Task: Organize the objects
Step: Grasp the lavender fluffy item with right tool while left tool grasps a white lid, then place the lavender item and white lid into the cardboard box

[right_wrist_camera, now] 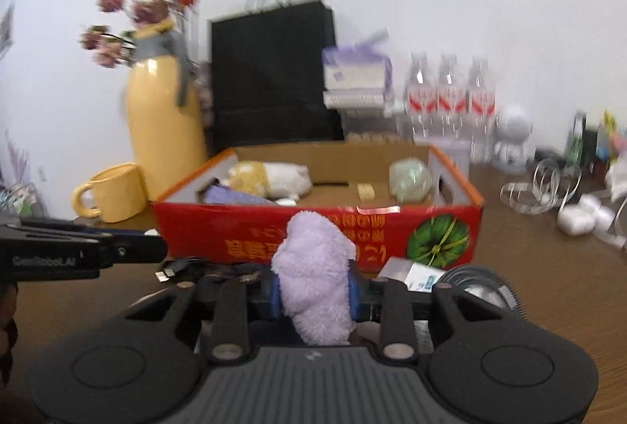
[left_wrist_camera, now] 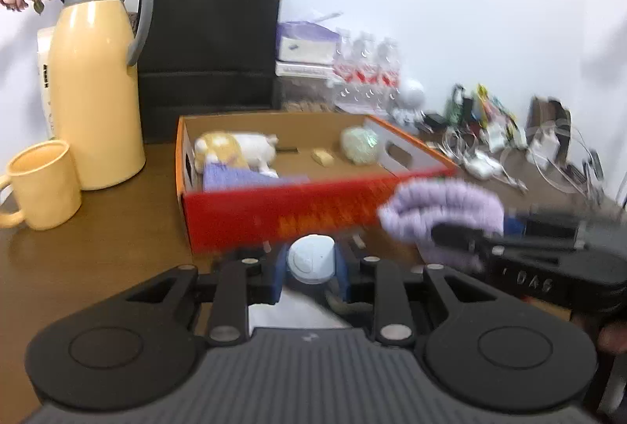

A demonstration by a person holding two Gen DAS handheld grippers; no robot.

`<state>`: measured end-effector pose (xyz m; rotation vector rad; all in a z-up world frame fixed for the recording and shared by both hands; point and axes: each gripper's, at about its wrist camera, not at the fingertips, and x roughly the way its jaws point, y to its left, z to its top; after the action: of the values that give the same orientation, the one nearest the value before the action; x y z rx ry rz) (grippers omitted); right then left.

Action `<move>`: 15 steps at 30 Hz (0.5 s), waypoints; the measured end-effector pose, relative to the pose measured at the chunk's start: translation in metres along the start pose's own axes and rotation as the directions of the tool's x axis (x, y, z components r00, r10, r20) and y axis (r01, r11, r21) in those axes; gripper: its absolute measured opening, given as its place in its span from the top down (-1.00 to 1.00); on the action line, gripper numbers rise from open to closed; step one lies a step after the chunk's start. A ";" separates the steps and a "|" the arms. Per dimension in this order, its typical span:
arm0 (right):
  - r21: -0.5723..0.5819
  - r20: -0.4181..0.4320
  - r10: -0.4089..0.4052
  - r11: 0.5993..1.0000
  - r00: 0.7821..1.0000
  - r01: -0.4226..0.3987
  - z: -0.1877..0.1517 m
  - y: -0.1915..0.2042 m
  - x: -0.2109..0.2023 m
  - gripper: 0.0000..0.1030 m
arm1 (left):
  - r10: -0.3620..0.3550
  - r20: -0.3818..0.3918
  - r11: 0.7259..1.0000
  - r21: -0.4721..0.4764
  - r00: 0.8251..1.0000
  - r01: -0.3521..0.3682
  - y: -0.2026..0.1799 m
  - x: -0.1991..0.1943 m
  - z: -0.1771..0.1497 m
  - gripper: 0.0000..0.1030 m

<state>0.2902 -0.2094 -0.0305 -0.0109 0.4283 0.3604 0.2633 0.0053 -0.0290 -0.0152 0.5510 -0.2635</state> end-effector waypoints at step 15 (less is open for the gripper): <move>-0.101 -0.162 0.080 0.990 0.984 -0.097 -0.082 0.026 -0.140 -0.24 | 0.160 -0.158 0.987 0.057 0.974 -0.152 -0.074 -0.080 -0.109 -0.09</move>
<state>0.1298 -0.2391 -0.0465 -0.1277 0.5665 0.4725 0.1233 -0.0401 -0.0748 0.0937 0.7047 -0.1239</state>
